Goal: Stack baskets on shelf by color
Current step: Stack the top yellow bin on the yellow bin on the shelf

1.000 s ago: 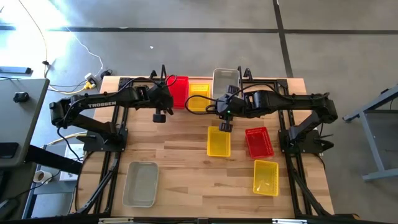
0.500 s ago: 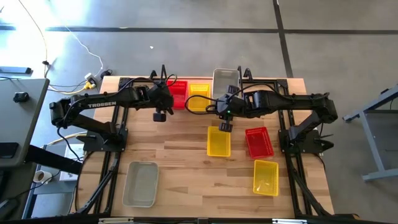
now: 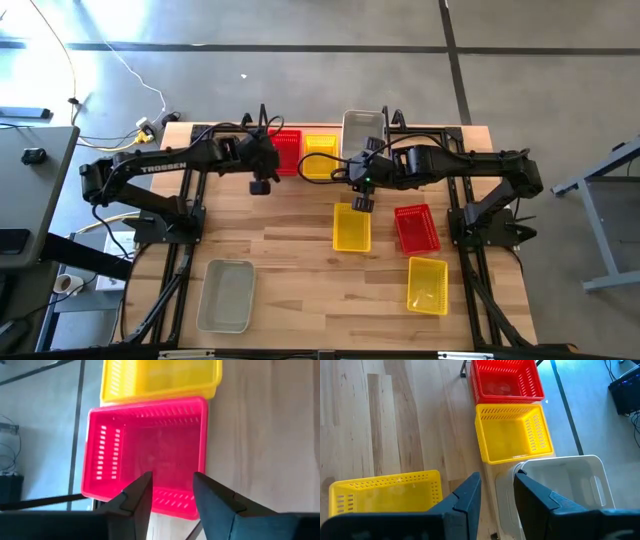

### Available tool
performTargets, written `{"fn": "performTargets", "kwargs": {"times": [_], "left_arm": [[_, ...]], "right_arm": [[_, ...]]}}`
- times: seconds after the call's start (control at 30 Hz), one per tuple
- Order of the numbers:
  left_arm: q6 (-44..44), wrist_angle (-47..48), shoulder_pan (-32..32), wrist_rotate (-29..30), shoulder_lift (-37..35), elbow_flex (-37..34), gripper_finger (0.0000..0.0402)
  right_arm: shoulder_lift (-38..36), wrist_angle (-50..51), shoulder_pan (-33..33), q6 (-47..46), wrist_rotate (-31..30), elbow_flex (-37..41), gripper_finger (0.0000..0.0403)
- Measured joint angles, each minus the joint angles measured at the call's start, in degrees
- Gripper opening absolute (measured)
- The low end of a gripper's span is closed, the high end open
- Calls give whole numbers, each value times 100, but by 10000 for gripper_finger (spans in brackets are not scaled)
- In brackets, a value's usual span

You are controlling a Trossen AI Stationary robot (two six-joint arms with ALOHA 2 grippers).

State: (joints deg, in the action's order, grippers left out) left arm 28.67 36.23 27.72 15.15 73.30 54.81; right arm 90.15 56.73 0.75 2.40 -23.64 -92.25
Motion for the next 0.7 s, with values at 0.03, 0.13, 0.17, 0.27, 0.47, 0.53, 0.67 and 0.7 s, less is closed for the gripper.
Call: {"fn": "performTargets", "kwargs": {"times": [0.03, 0.13, 0.17, 0.27, 0.47, 0.53, 0.67, 0.7], "left_arm": [[-4, 1, -4, -22, 0, 26, 134], [-99, 38, -8, -90, 0, 147, 136], [-143, 59, -8, -102, 0, 205, 135], [-312, 253, -50, -108, -2, 361, 133], [-587, 350, -324, -486, -131, 396, 132], [-713, 373, -465, -596, -154, 396, 131], [-945, 470, -780, -613, -273, 398, 131], [-1018, 518, -871, -615, -292, 398, 131]], "right_arm": [[0, 0, 0, 0, 0, 0, 103], [0, 2, -2, -40, 5, 0, 103], [0, 11, -2, -92, 26, 0, 103], [0, 143, -2, -269, 213, 2, 103], [0, 221, 2, -651, 903, 181, 103], [0, 225, 9, -814, 1126, 281, 103], [2, 217, 112, -1078, 1333, 496, 103], [2, 215, 150, -1154, 1371, 557, 103]]}}
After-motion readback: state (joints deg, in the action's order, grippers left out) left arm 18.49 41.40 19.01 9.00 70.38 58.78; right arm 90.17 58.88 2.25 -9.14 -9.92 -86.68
